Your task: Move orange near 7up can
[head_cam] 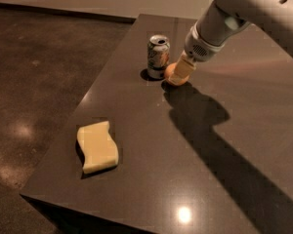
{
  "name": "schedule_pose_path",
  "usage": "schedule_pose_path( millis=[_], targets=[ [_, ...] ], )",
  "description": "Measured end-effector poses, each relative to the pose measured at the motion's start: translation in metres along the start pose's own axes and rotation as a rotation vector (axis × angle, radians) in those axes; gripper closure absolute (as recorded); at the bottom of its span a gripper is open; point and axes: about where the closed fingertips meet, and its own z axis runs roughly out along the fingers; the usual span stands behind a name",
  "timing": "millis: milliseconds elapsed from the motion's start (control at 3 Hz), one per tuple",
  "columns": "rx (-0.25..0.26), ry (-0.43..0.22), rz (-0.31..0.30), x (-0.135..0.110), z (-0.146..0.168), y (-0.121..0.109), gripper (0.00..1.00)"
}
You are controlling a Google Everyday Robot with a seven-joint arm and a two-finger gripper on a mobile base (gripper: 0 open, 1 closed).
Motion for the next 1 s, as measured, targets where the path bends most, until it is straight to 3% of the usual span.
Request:
schedule_pose_path(
  millis=[667,1000],
  targets=[
    [-0.022,-0.003,-0.005,0.0039,0.0101,-0.0029,0.12],
    [-0.047,-0.025,-0.031,0.0049,0.0073,-0.0047,0.0]
  ],
)
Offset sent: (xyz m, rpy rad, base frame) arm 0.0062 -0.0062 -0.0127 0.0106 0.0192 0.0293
